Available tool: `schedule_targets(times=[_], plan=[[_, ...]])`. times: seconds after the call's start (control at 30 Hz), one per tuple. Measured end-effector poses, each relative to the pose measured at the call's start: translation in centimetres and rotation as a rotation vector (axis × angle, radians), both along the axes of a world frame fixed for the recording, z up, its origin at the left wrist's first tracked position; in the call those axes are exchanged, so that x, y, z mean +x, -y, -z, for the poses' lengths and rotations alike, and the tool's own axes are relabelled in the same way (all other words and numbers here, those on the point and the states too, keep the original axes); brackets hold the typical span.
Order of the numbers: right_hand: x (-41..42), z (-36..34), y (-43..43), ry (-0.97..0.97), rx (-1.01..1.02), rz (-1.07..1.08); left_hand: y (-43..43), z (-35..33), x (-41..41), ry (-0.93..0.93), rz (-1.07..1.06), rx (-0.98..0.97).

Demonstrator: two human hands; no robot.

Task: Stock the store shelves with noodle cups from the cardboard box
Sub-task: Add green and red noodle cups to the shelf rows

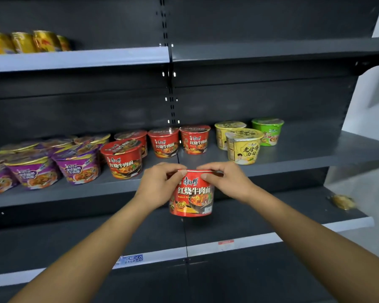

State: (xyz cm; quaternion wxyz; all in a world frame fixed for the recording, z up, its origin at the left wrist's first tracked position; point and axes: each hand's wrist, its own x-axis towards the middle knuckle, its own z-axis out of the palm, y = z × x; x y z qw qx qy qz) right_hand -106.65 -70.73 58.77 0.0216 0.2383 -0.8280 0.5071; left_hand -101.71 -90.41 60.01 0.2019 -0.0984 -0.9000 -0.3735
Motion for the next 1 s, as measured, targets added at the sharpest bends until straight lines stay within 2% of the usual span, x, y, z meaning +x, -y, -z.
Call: schedule_targets(times=[0.5, 1.0], plan=[[-6.9, -2.6, 7.8, -0.203, 0.014, 0.013, 8.5, -1.7, -6.8, -0.153, 0.021, -0.127], [-11.4, -0.9, 10.4, -0.255, 0.142, 0.086, 11.6, 0.6, -12.9, -0.13, 0.045, -0.257]])
